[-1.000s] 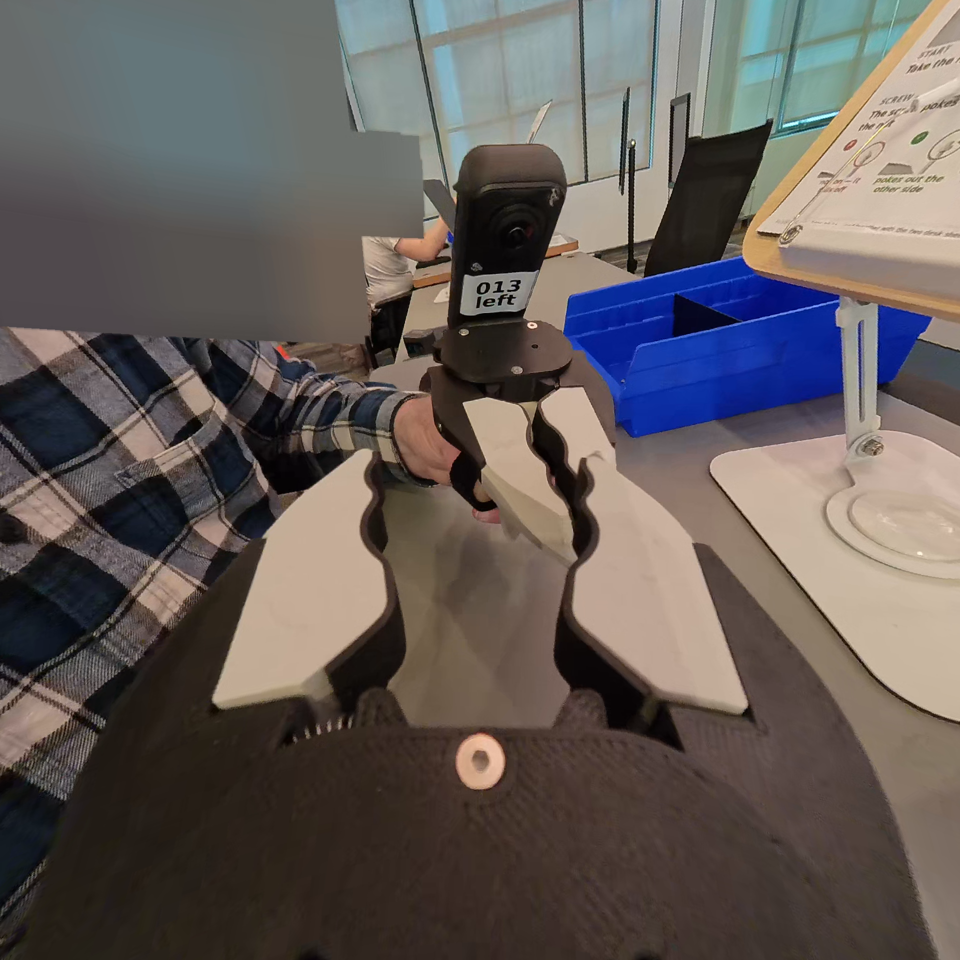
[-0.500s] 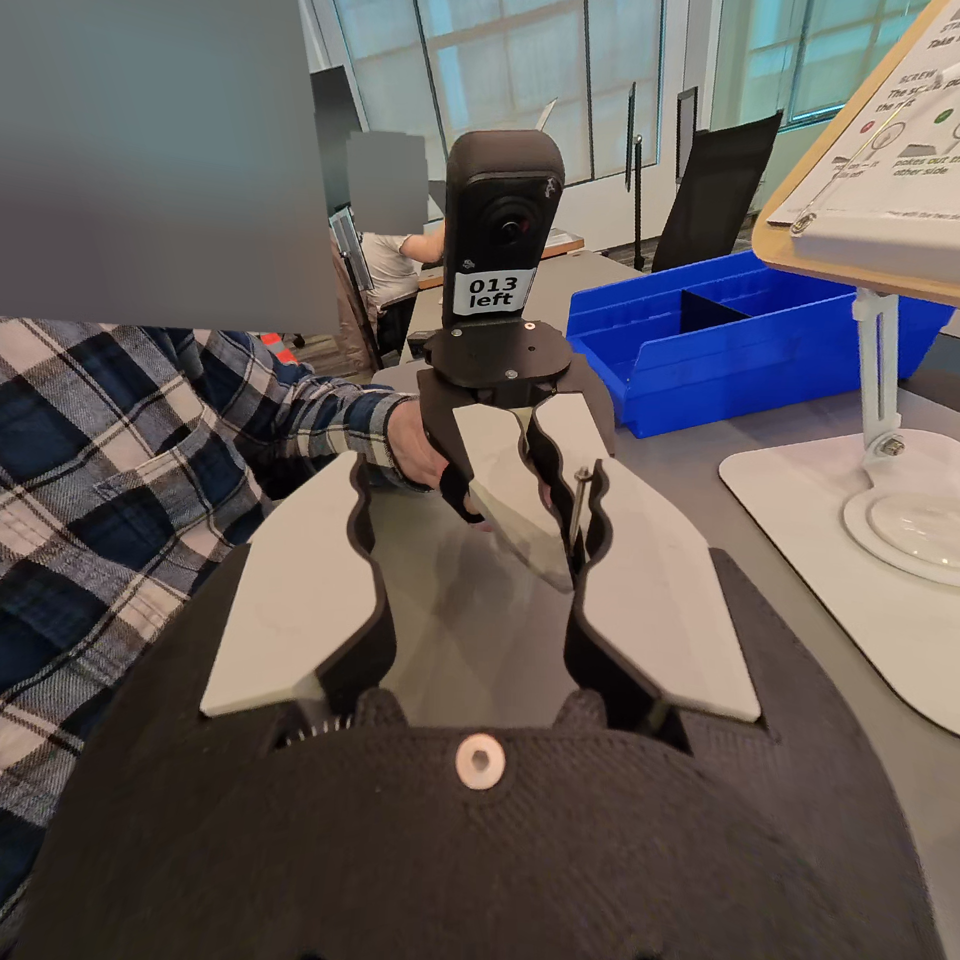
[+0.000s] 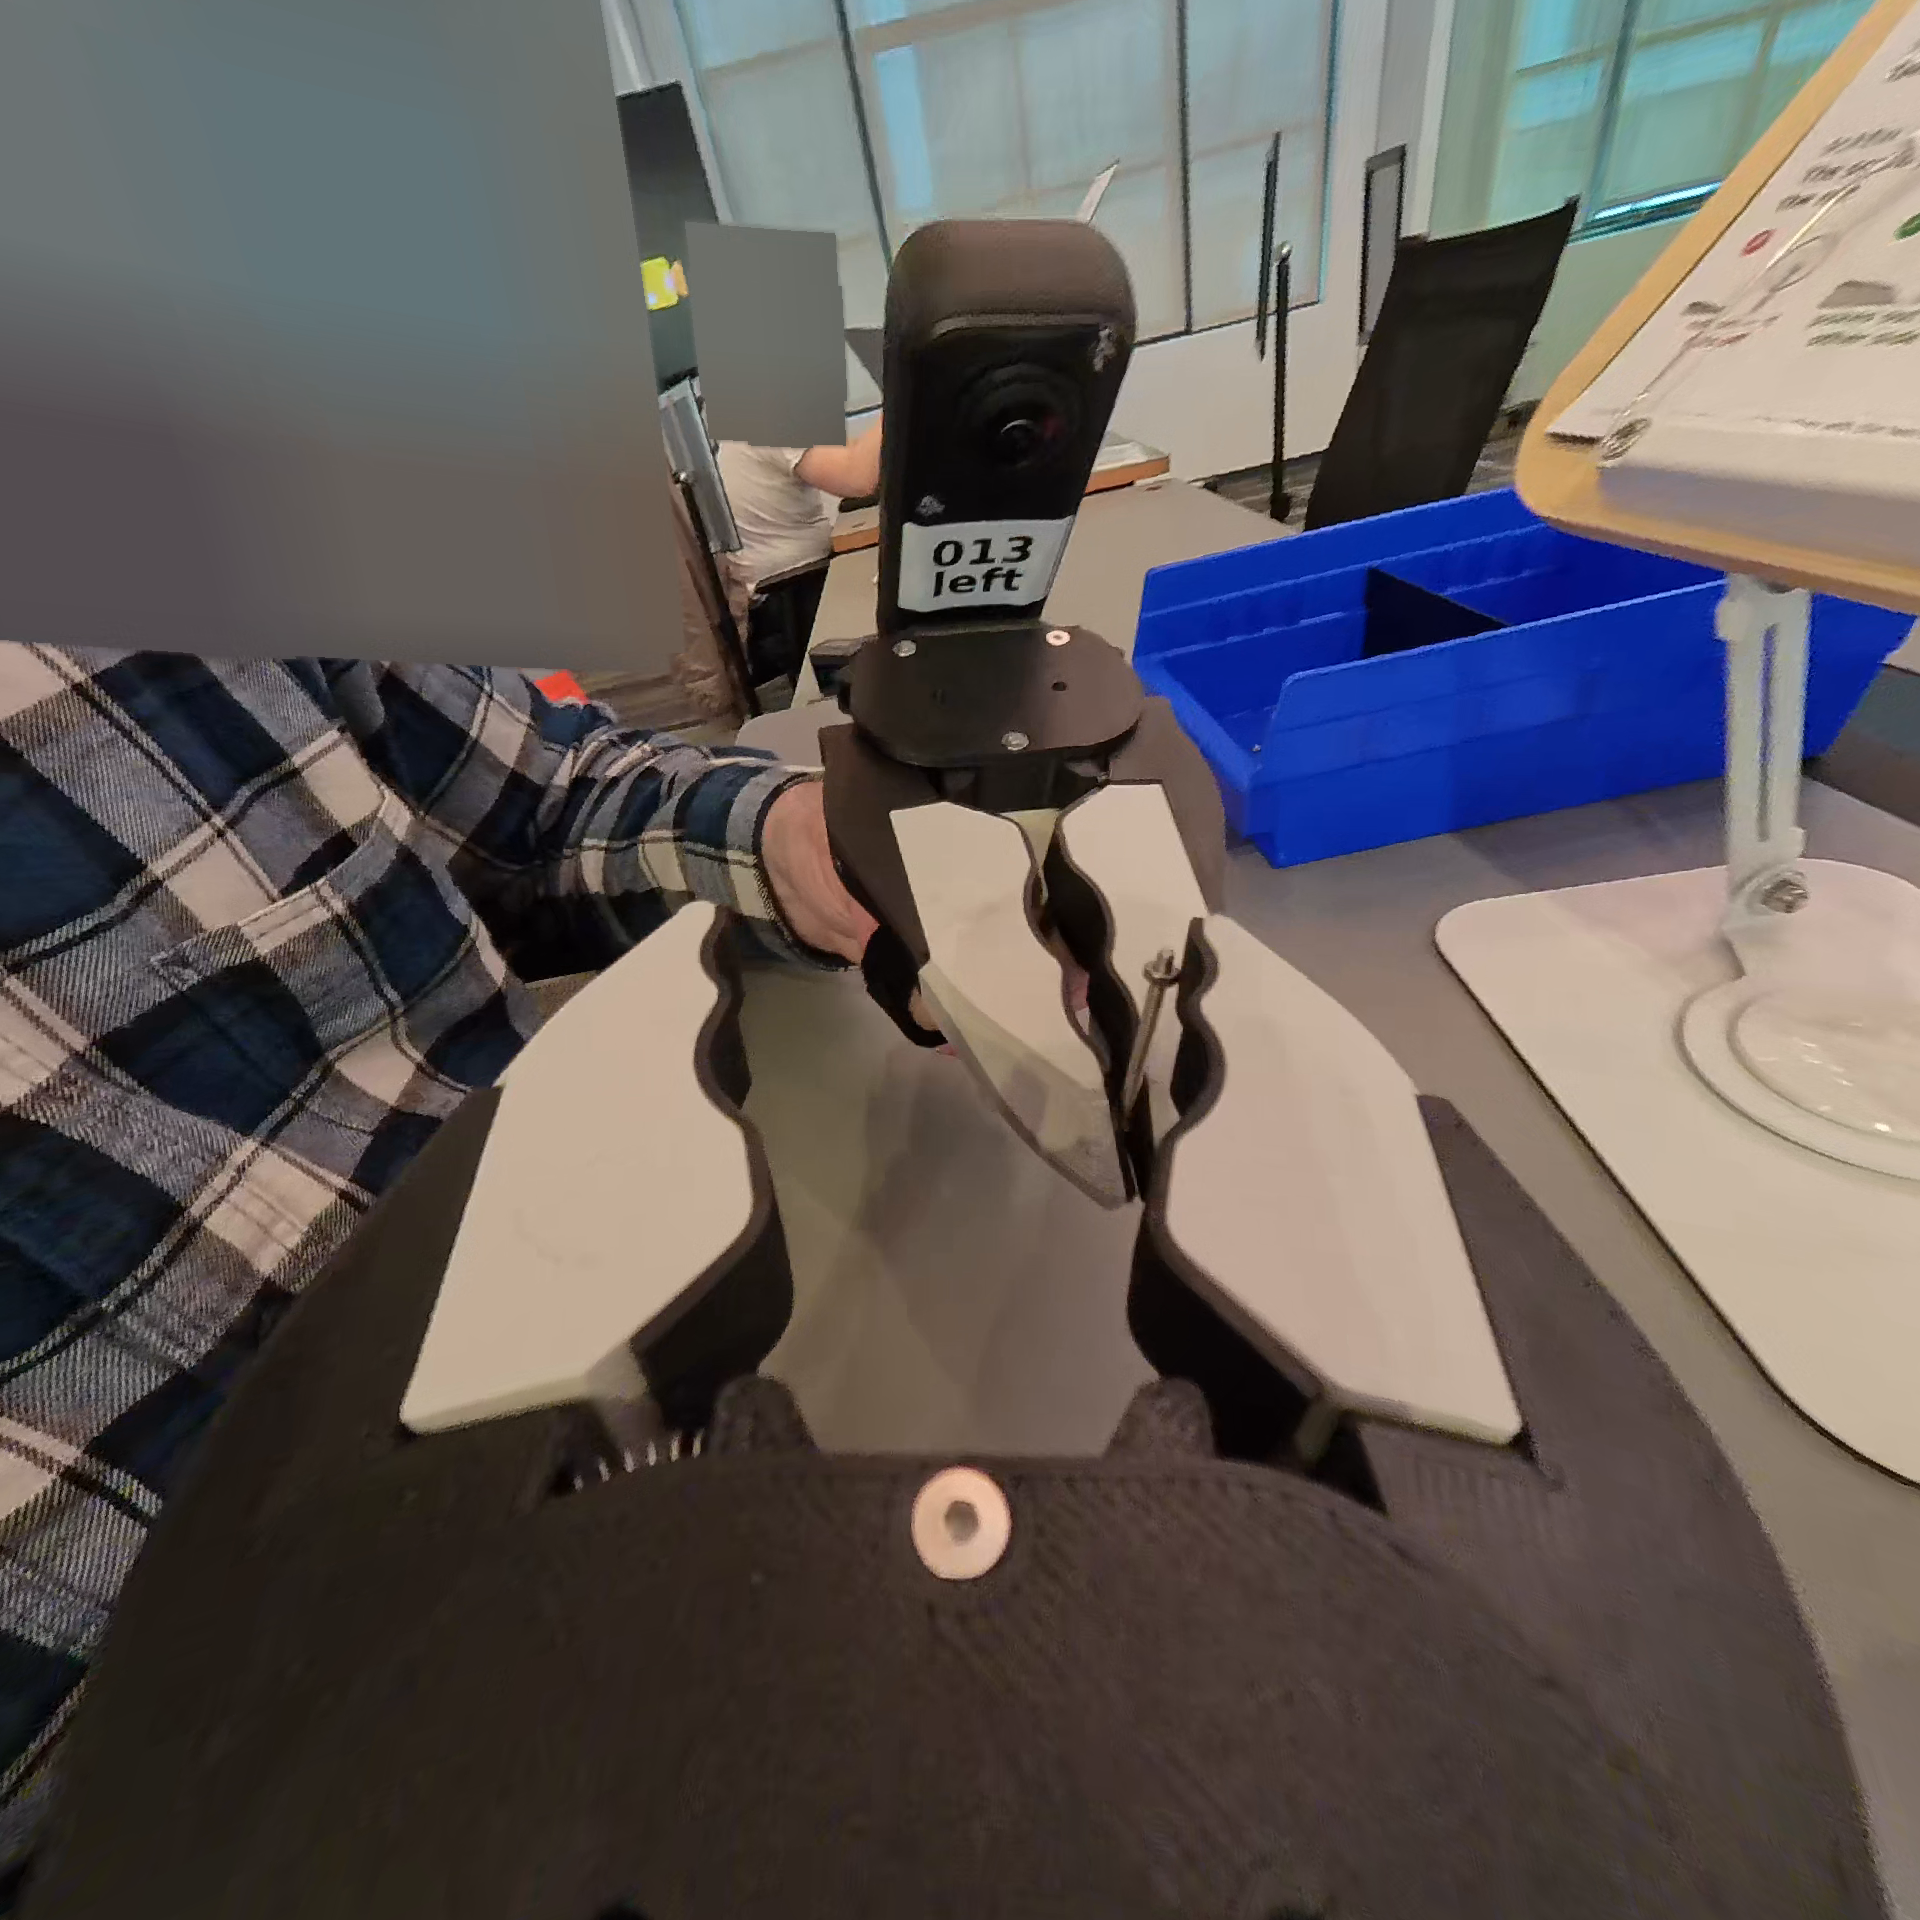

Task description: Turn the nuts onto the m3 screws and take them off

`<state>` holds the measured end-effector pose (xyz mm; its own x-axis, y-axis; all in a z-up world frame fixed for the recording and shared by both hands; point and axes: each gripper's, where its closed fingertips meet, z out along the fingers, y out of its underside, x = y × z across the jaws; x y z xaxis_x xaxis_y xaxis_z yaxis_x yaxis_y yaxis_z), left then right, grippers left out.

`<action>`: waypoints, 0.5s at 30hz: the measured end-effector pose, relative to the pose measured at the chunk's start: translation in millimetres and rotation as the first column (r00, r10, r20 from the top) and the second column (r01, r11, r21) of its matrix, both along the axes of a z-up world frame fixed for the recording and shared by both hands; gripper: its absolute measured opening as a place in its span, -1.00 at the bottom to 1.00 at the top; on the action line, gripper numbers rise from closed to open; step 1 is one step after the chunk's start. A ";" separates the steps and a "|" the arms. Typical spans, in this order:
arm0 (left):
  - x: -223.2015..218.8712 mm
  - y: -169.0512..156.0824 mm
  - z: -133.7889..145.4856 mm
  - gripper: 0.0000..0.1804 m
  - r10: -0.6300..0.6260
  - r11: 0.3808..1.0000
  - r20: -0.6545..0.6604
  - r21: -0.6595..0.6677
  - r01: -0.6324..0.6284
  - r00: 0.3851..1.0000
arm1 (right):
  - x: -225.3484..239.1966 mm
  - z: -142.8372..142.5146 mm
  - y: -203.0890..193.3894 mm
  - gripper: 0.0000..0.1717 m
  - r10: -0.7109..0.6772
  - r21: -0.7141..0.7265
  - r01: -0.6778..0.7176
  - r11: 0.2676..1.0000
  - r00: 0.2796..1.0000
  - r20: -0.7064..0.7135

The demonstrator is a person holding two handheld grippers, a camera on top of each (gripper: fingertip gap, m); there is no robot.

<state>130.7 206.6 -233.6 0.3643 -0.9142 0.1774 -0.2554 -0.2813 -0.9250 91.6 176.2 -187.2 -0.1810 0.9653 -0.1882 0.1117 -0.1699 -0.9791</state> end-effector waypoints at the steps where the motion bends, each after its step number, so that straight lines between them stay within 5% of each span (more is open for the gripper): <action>1: -0.7 1.0 -0.7 -0.96 0.006 1.000 -0.003 0.002 -0.006 1.000 | -0.1 -0.2 -1.0 -0.04 0.001 0.003 -0.001 1.000 1.000 0.002; 9: -4.3 2.9 0.7 -0.97 0.014 1.000 0.009 0.002 -0.014 1.000 | 16.8 5.1 -1.4 -0.19 -0.023 0.009 0.023 1.000 1.000 -0.015; 15: -2.4 -0.5 3.1 -0.97 -0.002 1.000 0.008 0.002 0.002 1.000 | 1.2 2.7 6.1 -0.02 -0.040 0.010 0.040 0.999 0.999 -0.012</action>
